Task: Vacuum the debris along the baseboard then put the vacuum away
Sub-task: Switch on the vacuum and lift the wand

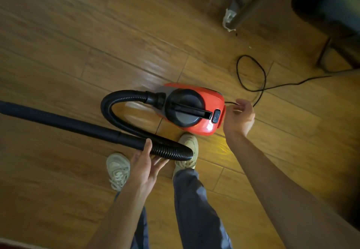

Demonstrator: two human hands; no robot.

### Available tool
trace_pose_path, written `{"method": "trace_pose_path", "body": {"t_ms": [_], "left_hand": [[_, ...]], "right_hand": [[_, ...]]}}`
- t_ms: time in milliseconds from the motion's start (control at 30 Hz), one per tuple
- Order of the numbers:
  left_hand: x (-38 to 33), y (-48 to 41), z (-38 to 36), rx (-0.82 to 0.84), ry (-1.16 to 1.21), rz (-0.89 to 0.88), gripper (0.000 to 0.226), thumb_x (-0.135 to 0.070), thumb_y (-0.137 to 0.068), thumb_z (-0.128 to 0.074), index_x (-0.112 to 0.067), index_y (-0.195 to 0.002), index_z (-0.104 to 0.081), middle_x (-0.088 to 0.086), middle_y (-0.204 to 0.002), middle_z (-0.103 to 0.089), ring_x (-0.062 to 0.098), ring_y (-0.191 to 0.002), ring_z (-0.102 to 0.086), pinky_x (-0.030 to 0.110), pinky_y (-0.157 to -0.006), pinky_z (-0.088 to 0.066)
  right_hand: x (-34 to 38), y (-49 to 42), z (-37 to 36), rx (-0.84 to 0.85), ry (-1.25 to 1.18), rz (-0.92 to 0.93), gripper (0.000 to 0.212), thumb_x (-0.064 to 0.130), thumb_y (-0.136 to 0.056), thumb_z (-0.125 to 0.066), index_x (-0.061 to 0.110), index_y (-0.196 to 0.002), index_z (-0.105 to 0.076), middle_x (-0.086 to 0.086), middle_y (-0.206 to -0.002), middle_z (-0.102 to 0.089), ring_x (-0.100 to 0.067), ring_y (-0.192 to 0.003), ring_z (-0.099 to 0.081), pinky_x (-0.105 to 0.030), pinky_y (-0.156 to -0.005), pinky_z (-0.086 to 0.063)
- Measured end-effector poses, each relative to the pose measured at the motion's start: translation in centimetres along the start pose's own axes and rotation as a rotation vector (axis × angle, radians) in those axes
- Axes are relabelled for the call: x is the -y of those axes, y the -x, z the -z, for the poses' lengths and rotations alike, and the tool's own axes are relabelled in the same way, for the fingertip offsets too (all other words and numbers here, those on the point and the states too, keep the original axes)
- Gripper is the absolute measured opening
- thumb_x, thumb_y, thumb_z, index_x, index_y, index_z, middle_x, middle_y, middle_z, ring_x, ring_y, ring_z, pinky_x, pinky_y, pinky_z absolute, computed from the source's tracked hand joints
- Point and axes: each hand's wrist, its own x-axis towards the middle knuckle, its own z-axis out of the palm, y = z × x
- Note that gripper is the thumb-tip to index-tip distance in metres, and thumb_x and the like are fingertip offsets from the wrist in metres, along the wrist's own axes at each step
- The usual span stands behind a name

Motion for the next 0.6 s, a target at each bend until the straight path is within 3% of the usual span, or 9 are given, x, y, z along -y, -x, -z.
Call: {"method": "trace_pose_path", "body": {"t_ms": [100, 300, 500, 600], "left_hand": [[0.7, -0.8, -0.2, 0.023, -0.006, 0.005, 0.04, -0.025, -0.095, -0.059, -0.008, -0.13, -0.054, 0.015, -0.118, -0.067, 0.032, -0.1, -0.067, 0.056, -0.087, -0.054], [1.3, -2.3, 0.2, 0.065, 0.016, 0.024, 0.053, -0.033, -0.087, -0.063, -0.014, -0.135, -0.053, 0.013, -0.128, -0.065, 0.031, -0.112, -0.065, 0.047, -0.074, -0.062], [1.4, -3.2, -0.2, 0.044, 0.03, 0.058, 0.038, -0.03, -0.092, -0.061, -0.009, -0.124, -0.058, 0.014, -0.125, -0.067, 0.032, -0.112, -0.065, 0.048, -0.071, -0.062], [1.6, -3.5, -0.7, 0.033, 0.023, 0.059, 0.041, -0.029, -0.093, -0.061, -0.007, -0.127, -0.055, 0.016, -0.125, -0.066, 0.033, -0.11, -0.066, 0.045, -0.066, -0.062]], "right_hand": [[-4.4, -0.8, -0.4, 0.086, 0.15, -0.158, 0.03, 0.011, -0.085, -0.059, 0.008, -0.114, -0.064, -0.011, -0.099, -0.07, -0.032, -0.091, -0.065, -0.038, -0.077, -0.049], [-7.7, 1.3, -4.2, 0.464, 0.264, -0.123, 0.07, 0.031, -0.082, -0.074, 0.012, -0.143, -0.044, -0.011, -0.132, -0.053, -0.03, -0.12, -0.052, -0.038, -0.093, -0.045], [-7.9, 2.1, -6.6, 0.492, 0.308, -0.141, 0.082, 0.036, -0.079, -0.076, 0.015, -0.146, -0.034, -0.013, -0.135, -0.034, -0.034, -0.121, -0.043, -0.047, -0.101, -0.044], [-8.0, 2.5, -6.8, 0.509, 0.374, -0.132, 0.092, 0.027, -0.081, -0.075, 0.016, -0.154, -0.018, -0.013, -0.141, -0.026, -0.031, -0.127, -0.03, -0.042, -0.109, -0.034]]}}
